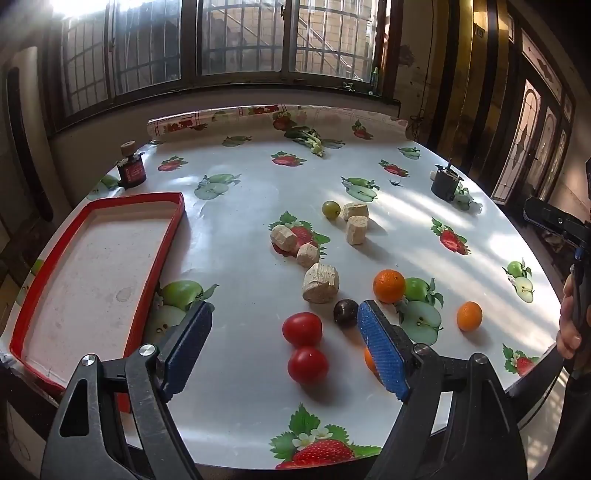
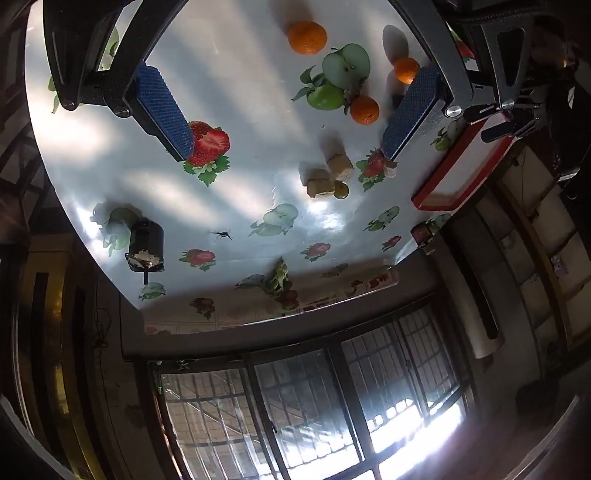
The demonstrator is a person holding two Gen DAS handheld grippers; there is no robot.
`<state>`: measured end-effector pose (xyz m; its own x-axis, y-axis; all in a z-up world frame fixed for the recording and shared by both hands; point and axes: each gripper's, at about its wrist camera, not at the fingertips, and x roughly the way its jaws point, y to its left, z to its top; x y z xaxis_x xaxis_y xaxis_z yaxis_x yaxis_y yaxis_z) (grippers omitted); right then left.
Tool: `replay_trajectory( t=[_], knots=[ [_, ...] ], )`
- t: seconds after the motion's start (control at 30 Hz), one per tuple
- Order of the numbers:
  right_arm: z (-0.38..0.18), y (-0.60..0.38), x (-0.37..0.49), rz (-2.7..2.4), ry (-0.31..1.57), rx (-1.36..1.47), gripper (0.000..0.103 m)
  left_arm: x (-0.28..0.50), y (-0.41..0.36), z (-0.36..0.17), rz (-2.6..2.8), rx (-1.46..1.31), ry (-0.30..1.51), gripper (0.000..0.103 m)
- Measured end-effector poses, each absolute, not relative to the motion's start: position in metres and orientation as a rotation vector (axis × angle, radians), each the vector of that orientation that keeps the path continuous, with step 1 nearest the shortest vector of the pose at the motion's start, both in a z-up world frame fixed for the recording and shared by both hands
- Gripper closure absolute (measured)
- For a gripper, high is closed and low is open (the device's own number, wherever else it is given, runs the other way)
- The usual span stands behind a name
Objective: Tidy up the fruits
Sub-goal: 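Move both grippers toward the fruits on the table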
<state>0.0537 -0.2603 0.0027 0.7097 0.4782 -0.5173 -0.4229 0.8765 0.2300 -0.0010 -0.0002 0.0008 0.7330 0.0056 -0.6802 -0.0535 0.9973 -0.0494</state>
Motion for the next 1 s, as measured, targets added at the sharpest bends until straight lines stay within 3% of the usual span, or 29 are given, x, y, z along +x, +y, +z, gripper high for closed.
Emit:
replay_trajectory(
  t=[0.5, 1.0],
  knots=[
    [-0.015, -0.217, 0.000, 0.573, 0.569, -0.279, 0.000, -0.023, -0.003, 0.011, 0.114, 0.024, 0.702, 0.021],
    [-0.021, -0.208, -0.008, 0.604, 0.578, -0.348, 0.000, -0.034, 0.003, 0.019, 0.139, 0.020, 0.633, 0.021]
  ],
)
